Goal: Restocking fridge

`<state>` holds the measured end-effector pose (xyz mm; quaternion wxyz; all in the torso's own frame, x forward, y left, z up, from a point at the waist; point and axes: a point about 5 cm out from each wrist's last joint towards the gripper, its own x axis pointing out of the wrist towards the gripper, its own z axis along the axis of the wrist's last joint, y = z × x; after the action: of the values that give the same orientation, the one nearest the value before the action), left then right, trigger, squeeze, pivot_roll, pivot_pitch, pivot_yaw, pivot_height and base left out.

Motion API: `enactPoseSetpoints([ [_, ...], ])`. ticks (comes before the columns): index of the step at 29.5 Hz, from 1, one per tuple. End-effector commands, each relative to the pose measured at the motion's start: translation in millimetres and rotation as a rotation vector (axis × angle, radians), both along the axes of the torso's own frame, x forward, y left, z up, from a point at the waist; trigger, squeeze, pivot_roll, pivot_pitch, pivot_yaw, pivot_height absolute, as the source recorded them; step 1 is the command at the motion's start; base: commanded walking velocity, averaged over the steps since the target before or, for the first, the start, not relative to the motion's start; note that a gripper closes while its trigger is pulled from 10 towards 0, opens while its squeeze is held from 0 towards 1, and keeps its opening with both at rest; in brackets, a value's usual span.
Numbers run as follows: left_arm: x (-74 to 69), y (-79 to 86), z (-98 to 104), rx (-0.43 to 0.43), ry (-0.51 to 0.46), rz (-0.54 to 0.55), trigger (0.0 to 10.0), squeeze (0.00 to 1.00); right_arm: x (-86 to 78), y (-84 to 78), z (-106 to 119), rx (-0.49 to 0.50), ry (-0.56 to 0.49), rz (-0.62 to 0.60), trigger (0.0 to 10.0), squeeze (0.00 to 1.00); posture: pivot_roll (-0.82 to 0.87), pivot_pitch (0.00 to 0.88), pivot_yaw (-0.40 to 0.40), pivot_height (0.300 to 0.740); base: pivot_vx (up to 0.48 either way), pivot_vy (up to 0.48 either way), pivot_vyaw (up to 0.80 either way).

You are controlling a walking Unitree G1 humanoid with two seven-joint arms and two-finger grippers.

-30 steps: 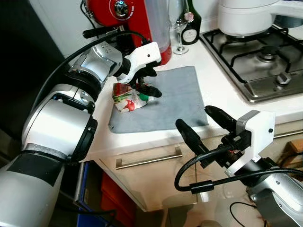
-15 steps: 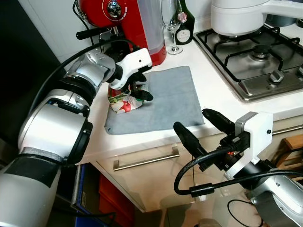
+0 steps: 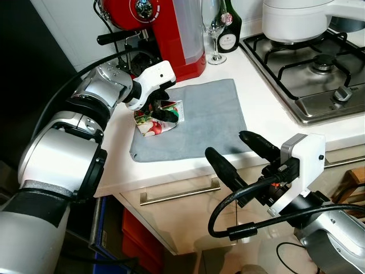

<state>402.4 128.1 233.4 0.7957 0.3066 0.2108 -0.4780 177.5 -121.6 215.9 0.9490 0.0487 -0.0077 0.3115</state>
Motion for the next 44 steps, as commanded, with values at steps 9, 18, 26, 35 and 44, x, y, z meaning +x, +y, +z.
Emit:
enactPoseSetpoints([
  [9, -1.5, -7.6, -17, 0.048, -0.001, -0.005, 10.0, 0.00, -7.3, 1.6, 1, -0.002, 0.017, 0.008, 10.0, 0.00, -0.46, 0.008, 0.262, 0.740, 0.000, 0.000, 0.00],
  [18, -1.2, -13.0, -23, 0.131, -0.026, -0.010, 10.0, 0.00, -10.3, 1.3, 0, -0.011, 0.027, 0.006, 10.0, 0.00, -0.48, 0.017, 0.262, 0.740, 0.000, 0.000, 0.00],
  [26, -5.2, -8.7, -41, 0.191, 0.029, 0.003, 0.0, 0.00, -12.6, 0.5, -1, -0.016, 0.041, 0.004, 10.0, 0.00, -0.49, 0.011, 0.252, 0.740, 0.000, 0.000, 0.00],
  [35, -5.6, -2.2, -44, 0.204, 0.022, 0.014, 0.0, 0.00, -11.1, -0.9, -2, -0.022, 0.048, 0.006, 10.0, 0.00, -0.49, 0.007, 0.240, 0.740, 0.000, 0.000, 0.00],
  [44, -6.3, -1.3, -45, 0.184, 0.031, 0.010, 0.0, 0.00, -9.0, -2.1, -3, -0.023, 0.054, 0.006, 10.0, 0.00, -0.48, 0.014, 0.232, 0.740, 0.000, 0.000, 0.00],
])
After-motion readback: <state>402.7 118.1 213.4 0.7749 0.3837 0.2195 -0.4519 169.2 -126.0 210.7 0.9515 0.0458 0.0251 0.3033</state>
